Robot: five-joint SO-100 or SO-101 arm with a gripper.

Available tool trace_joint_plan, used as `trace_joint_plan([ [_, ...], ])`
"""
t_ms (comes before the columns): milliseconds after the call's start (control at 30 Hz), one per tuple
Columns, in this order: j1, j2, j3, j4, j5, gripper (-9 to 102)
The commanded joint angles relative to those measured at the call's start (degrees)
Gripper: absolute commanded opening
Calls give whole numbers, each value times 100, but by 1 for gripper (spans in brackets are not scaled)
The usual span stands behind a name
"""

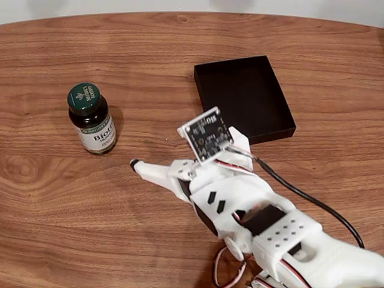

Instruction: Pick up the pill bottle and place it in the black box.

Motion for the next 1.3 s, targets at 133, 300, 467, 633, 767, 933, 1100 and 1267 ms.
trace_joint_plan([
  [133, -53, -1274, -773, -1116, -35, 32],
  [300, -26, -2013, -1195, -1477, -132, 32],
  [467, -97, -2584, -1397, -1828, -62, 34],
  [633, -149, -3146, -1547, -2285, 272, 35],
  [767, -149, -3454, -1740, -2452, 422, 35],
  [933, -123, -3814, -2004, -2487, 475, 35],
  [1100, -97, -4280, -2312, -2602, 510, 35],
  [1267, -97, -4781, -2646, -2751, 571, 35],
])
